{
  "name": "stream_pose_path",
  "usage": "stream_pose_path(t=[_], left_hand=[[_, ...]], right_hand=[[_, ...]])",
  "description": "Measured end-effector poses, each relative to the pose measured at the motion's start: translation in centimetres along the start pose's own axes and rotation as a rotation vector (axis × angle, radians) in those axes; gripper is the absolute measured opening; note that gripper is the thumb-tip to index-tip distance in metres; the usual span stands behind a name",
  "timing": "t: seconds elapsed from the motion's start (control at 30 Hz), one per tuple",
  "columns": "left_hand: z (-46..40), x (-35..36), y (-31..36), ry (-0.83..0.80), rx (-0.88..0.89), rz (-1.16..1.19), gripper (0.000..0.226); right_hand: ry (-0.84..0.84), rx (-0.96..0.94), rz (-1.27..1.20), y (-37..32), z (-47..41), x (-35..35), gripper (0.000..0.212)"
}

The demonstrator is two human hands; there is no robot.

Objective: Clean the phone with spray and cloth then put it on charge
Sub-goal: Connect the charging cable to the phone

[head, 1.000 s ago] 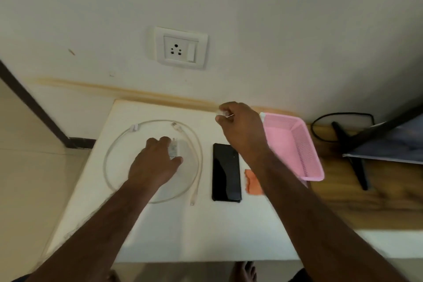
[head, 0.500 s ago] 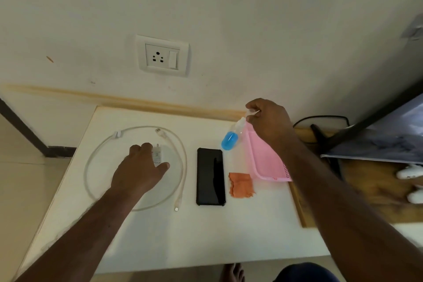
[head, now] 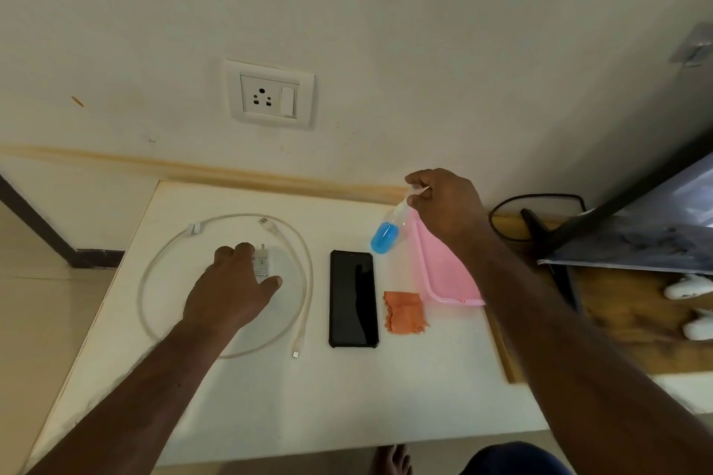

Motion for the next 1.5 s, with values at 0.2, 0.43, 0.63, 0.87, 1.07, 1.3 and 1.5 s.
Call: stream_pose_path(t=[0.2, 0.43, 0.63, 0.87, 1.07, 1.3, 1.5], left_hand=[[0.0, -0.1, 0.0, 0.000, -0.011, 0.010, 0.061], [0.0, -0.1, -0.1, -0.003, -0.020, 0.013, 0.060], [0.1, -0.1, 0.1, -0.004, -0.018, 0.008, 0.061], [0.1, -0.2, 0.1, 0.003, -0.015, -0.007, 0.061], [0.5, -1.0, 0.9, 0.068, 0.020, -0.030, 0.060], [1.7, 0.3, 10.5, 0.230, 0.485, 0.083, 0.048], [-4.5, 8.6, 18.1, -0.104, 0.392, 0.135, 0.065]], right_hand=[[0.088, -0.016, -0.096, -0.2, 0.7, -0.6, 0.032], [0.079, 0.006, -0.124, 0.6, 0.4, -1.0, 0.040], [-0.010, -0.050, -0.006, 0.6, 0.1, -0.3, 0.024], [-0.086, -0.067, 0.077, -0.1, -0.3, 1.2, 0.035], [-0.104, -0.059, 0.062, -0.1, -0.3, 2.2, 0.036], [-0.076, -0.044, 0.010, 0.4, -0.2, 2.1, 0.032], [-0.069, -0.114, 0.028, 0.5, -0.5, 2.3, 0.035]])
Point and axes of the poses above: each hand's wrist, its own z-axis away from the middle knuckle, its own x-axis out of the palm, y = z × x, the point moved 7 cm from there along -z, towards the middle knuckle, and after that the axes turned 9 degrees about z, right-handed, at the moved point
